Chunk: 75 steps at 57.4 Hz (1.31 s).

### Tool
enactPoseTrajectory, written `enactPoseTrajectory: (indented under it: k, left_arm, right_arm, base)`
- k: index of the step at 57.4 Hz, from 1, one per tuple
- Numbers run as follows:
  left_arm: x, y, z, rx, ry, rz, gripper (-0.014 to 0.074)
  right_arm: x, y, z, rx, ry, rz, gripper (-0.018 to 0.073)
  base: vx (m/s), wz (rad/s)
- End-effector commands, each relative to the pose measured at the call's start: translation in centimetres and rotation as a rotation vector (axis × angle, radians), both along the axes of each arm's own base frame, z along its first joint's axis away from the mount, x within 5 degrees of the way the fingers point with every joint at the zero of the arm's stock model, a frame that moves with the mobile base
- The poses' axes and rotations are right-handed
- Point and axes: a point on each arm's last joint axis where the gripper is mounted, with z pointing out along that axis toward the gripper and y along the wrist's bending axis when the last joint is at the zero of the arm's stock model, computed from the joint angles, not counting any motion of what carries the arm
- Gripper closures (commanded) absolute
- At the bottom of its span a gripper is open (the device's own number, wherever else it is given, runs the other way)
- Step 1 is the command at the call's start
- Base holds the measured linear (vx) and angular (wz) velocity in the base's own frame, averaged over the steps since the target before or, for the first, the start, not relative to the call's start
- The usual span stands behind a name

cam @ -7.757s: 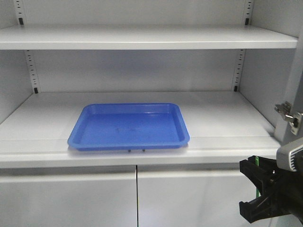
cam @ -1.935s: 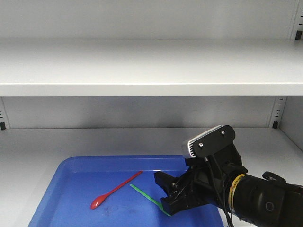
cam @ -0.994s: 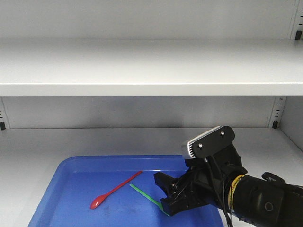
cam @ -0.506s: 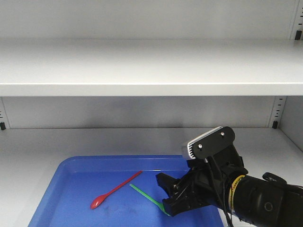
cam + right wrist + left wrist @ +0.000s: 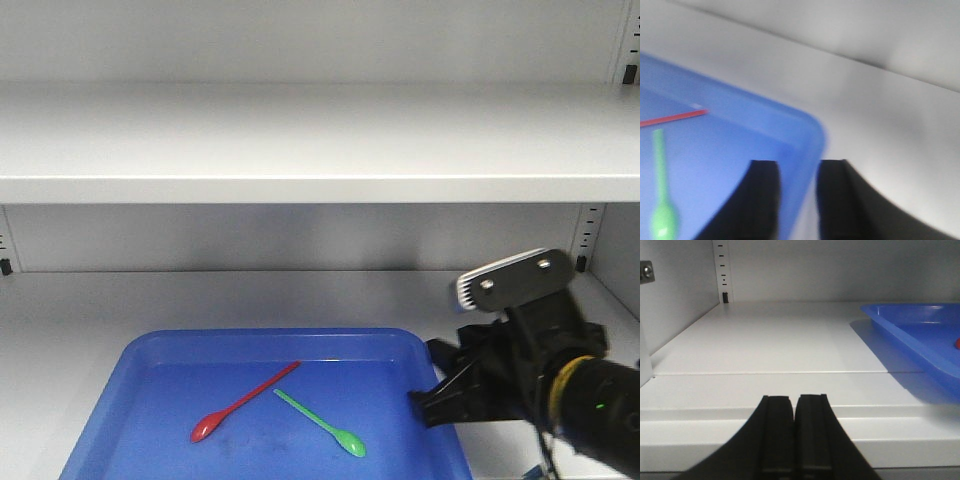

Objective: Sort red and green spoons into left cabinet

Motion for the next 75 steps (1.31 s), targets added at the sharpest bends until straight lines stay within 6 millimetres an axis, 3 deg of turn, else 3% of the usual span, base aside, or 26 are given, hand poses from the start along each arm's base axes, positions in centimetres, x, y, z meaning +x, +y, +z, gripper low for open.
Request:
enactPoseTrajectory:
  k: [1, 8, 16, 29, 33, 41, 51, 75]
  left_arm:
    - [-0.1, 0.0, 1.0, -0.019, -0.095, -0.001, 0.0603]
    - [-0.1, 0.0, 1.0, -0.019, -0.095, -0.001, 0.0603]
    - [-0.1, 0.0, 1.0, -0.019, -0.095, -0.001, 0.0603]
    - [-0.1, 0.0, 1.0, -0.019, -0.095, -0.001, 0.0603]
    - [-0.1, 0.0, 1.0, -0.019, -0.095, -0.001, 0.0603]
    - [-0.1, 0.0, 1.0, -0.019, -0.095, -0.001, 0.0603]
    - [-0.1, 0.0, 1.0, -0.019, -0.095, -0.001, 0.0603]
    - [-0.1, 0.0, 1.0, -0.019, -0.095, -0.001, 0.0603]
  right_arm:
    - [-0.4, -1.4, 2.7, 0.063, -0.079, -0.033, 0.0445]
    - [-0.7, -3.4, 3.6, 0.148, -0.079, -0.114, 0.0572]
    - [-1.2, -5.3, 4.6, 0.17, -0.097, -0.159, 0.0571]
    - [-2.1, -6.9, 5.2, 0.009, -0.154, -0.113, 0.0568]
    - [-2.6, -7.4, 5.0, 0.031, -0.188, -0.119, 0.0567]
    - [-4.9, -9.3, 3.2, 0.125, -0.299, -0.181, 0.0565]
    - [-9.5, -11.2, 0.0, 0.192, -0.401, -0.258, 0.0565]
    - [-16.8, -12.3, -6.1, 0.174, -0.451, -0.347, 0.0565]
  base:
    - [0.0, 0.0]
    - [0.0, 0.0]
    - [0.0, 0.0]
    - [0.0, 0.0]
    - [0.0, 0.0]
    - [0.0, 0.0]
    - [0.0, 0.0]
    - [0.0, 0.0]
